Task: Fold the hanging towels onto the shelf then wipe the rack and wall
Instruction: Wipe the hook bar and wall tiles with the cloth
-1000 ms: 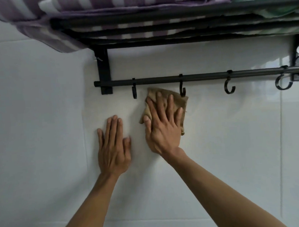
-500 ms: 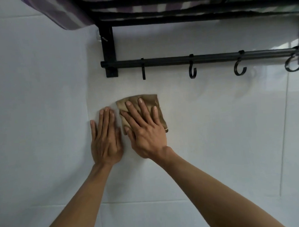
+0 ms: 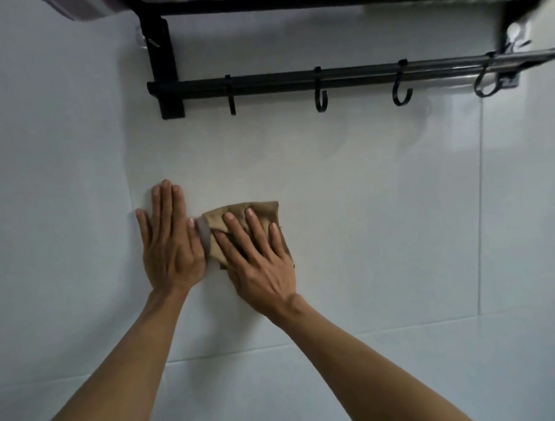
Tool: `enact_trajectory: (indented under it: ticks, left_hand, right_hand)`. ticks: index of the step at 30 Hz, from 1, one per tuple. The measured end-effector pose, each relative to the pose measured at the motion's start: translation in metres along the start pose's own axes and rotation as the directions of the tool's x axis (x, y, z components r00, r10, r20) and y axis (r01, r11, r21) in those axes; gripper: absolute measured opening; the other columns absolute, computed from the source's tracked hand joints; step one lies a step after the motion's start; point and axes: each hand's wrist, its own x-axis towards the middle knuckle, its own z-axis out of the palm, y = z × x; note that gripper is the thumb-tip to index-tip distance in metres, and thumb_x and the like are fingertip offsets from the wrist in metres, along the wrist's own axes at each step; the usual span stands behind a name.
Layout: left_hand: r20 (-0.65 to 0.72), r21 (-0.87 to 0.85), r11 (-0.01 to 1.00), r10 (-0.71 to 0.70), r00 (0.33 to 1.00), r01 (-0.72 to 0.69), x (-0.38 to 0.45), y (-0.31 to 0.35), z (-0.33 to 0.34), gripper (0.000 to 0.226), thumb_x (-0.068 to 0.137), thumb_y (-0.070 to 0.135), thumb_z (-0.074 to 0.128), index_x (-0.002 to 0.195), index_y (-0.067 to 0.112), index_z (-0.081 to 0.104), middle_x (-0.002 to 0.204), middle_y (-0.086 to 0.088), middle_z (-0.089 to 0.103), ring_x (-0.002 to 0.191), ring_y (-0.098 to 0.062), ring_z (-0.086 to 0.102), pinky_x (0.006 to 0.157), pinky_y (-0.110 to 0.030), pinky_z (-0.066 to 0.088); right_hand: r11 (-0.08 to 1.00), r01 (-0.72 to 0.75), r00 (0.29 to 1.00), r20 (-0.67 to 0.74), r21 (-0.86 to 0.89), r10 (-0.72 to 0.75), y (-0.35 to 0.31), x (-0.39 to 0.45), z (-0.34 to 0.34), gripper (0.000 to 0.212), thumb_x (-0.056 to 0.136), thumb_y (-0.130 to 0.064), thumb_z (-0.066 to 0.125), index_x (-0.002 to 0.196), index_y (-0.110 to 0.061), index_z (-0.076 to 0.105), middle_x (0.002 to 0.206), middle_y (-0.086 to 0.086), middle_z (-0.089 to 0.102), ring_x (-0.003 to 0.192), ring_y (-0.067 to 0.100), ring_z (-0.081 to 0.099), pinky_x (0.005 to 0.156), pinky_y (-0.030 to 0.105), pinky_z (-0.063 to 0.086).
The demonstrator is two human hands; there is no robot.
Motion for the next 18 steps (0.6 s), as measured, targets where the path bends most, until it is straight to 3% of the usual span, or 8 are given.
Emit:
enact_trajectory:
  ticks: [8, 18]
  left_hand:
    - [0.010, 0.011, 0.997, -0.081, 0.997, 0.081, -0.037, 0.023, 0.009, 0.058, 0.104, 0.027, 0.026, 0.157, 0.003, 0.017, 0.166, -0.013, 0.013, 0.155, -0.022, 0.006, 0.123, -0.054, 0.003]
    - [0.004, 0.007, 0.999, -0.046, 0.999, 0.046, -0.049, 0.022, 0.013, 0.060, 0.104, 0.028, 0.026, 0.157, 0.002, 0.017, 0.166, -0.014, 0.013, 0.155, -0.024, 0.007, 0.124, -0.053, 0.002]
  right_hand:
    - [0.987, -0.136, 0.990, -0.059, -0.088, 0.131, 0.060, -0.018, -0.024, 0.048, 0.098, -0.020, 0.052, 0.146, -0.017, 0.054, 0.159, 0.009, 0.040, 0.149, 0.039, 0.030, 0.118, 0.054, 0.029]
    - [0.945, -0.306, 0.946, -0.145, -0.118, 0.289, 0.176, -0.055, -0.067, 0.053, 0.098, -0.014, 0.053, 0.149, -0.005, 0.046, 0.159, 0.022, 0.035, 0.148, 0.048, 0.027, 0.117, 0.058, 0.030]
